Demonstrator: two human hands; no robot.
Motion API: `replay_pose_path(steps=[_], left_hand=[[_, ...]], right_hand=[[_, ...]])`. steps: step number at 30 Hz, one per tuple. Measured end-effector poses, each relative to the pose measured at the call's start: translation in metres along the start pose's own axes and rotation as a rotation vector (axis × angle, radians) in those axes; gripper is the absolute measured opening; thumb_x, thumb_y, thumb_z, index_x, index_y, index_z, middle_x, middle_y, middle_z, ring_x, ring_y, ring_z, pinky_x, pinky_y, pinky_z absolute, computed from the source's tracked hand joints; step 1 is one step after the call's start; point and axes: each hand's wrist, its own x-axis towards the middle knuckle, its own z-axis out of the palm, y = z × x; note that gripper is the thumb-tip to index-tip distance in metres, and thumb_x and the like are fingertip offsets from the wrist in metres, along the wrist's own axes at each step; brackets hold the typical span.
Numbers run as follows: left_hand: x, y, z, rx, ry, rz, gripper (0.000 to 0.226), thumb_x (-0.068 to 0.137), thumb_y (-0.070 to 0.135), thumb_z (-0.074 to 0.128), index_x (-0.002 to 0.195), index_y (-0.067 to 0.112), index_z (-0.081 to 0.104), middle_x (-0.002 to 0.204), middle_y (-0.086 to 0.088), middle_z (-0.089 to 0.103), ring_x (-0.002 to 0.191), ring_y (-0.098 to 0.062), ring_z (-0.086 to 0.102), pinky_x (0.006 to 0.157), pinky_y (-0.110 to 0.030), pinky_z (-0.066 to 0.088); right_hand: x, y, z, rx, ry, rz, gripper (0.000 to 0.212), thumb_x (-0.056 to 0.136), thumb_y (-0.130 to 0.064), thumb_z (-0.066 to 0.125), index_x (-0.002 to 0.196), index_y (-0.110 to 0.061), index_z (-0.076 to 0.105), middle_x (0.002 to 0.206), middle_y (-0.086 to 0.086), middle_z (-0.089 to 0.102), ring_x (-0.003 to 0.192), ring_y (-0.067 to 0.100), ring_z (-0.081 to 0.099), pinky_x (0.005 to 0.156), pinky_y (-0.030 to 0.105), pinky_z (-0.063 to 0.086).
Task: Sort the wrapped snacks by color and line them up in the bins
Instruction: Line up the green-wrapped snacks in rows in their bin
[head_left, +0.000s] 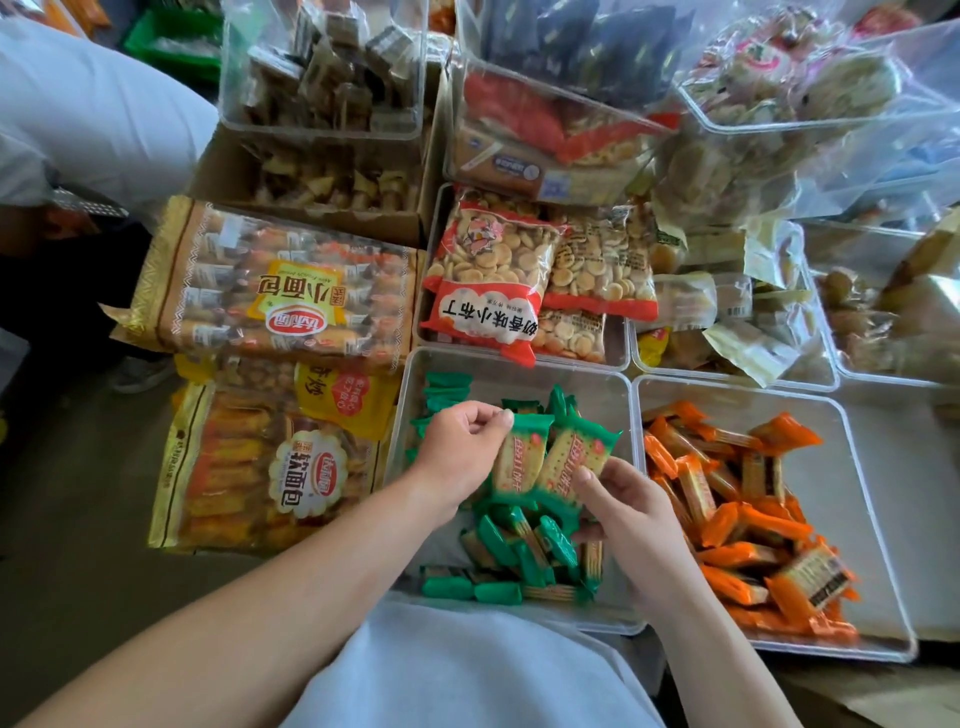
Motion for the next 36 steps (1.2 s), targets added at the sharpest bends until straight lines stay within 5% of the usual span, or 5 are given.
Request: replay_pose_path(steps=[4, 15, 24, 27, 36], left_hand=[[-0.001, 0.0, -0.01, -0.03, 0.024, -0.014, 0.015, 0.101, 0.034, 0.067, 0.098, 0.02, 0.074, 0.096, 0.001, 0.077, 0.097, -0.016, 0.073, 0.087, -0.035, 0.063], [-0.027, 0.007, -0.073, 0.041, -0.089, 0.06, 0.03, 0.103, 0.018, 0.065, 0.133, 0.02, 0.06, 0.098, -0.005, 0.079, 0.083, -0.023, 0.077, 0.065, -0.031, 0.062], [-0.03, 0.007, -0.12, 0.765, -0.169, 0.135, 0.022, 0.099, 0.032, 0.069, 0.121, 0.036, 0.068, 0.117, 0.022, 0.067, 0.106, -0.002, 0.062, 0.083, -0.016, 0.05], [-0.023, -0.002, -0.102, 0.898, -0.187, 0.193, 0.033, 0.099, 0.035, 0.069, 0.132, 0.037, 0.067, 0.132, 0.012, 0.065, 0.117, -0.012, 0.061, 0.1, -0.035, 0.052], [0.004, -0.024, -0.075, 1.528, -0.139, 0.42, 0.017, 0.104, 0.026, 0.057, 0.113, 0.024, 0.071, 0.106, -0.001, 0.055, 0.105, -0.025, 0.043, 0.095, -0.044, 0.041]], right_hand=[[0.003, 0.0, 0.001, -0.032, 0.063, 0.011, 0.015, 0.097, -0.032, 0.069, 0.11, -0.025, 0.07, 0.097, -0.011, 0.078, 0.096, 0.012, 0.075, 0.083, 0.04, 0.065], [0.01, -0.001, 0.015, -0.058, -0.113, 0.04, 0.033, 0.095, -0.02, 0.075, 0.121, -0.035, 0.061, 0.1, -0.003, 0.079, 0.095, 0.013, 0.076, 0.075, 0.03, 0.062], [0.018, -0.002, 0.038, -0.146, -0.109, 0.036, 0.031, 0.096, -0.034, 0.07, 0.104, -0.004, 0.064, 0.1, 0.02, 0.074, 0.092, 0.035, 0.074, 0.082, 0.049, 0.064], [0.018, 0.003, 0.04, -0.162, -0.1, 0.028, 0.035, 0.096, -0.032, 0.071, 0.101, 0.002, 0.064, 0.098, 0.023, 0.073, 0.091, 0.035, 0.073, 0.077, 0.045, 0.066], [0.007, 0.019, 0.033, -0.229, -0.146, 0.027, 0.025, 0.088, -0.015, 0.081, 0.107, -0.023, 0.067, 0.09, 0.0, 0.08, 0.082, 0.021, 0.078, 0.078, 0.042, 0.065]])
